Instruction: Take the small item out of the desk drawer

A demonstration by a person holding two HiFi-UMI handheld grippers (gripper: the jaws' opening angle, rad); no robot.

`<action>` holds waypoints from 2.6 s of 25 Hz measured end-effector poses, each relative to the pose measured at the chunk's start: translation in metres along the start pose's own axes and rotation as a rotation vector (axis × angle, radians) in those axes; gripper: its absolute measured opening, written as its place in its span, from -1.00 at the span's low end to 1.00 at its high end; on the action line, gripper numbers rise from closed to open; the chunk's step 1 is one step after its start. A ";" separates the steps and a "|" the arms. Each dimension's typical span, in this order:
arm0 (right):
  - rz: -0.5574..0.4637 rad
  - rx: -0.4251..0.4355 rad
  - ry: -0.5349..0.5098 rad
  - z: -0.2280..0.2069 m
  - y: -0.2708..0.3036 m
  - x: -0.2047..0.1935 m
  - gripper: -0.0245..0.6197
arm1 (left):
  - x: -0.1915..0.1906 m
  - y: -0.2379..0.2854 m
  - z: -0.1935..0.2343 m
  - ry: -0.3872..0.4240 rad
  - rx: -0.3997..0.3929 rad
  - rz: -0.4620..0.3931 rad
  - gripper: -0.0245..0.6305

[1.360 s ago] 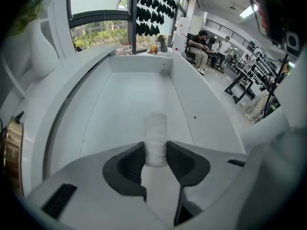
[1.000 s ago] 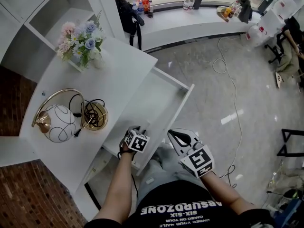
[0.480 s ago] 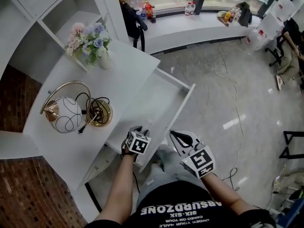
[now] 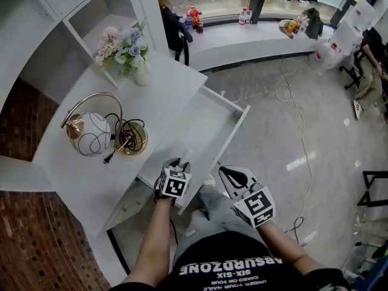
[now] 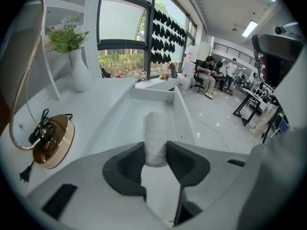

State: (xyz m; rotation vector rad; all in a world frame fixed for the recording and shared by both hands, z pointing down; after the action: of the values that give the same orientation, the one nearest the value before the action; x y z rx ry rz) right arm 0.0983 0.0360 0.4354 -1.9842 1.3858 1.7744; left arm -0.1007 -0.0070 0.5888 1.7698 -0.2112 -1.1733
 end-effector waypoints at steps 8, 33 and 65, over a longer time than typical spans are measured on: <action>-0.022 -0.010 -0.014 0.014 -0.016 -0.005 -0.93 | 0.005 -0.037 -0.008 -0.005 0.035 -0.050 -0.48; -0.084 0.022 -0.063 0.061 -0.046 -0.005 -0.93 | 0.011 -0.161 -0.043 -0.125 0.132 -0.290 -0.48; -0.105 0.032 -0.086 0.109 -0.077 -0.033 -0.93 | -0.018 -0.255 -0.087 -0.260 0.152 -0.493 -0.48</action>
State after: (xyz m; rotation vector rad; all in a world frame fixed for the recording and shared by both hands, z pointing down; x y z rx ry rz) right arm 0.0776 0.1665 0.3962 -1.9034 1.2516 1.7587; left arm -0.1281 0.1898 0.4060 1.8546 -0.0123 -1.7841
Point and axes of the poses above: the fingertips, and each gripper's own axes: y forward along the fingers, z to its left, x out of its top, the point moved 9 cm from there along -y, backward along the fingers, and after that the axes turned 12 degrees about y, right-handed, at the moved point
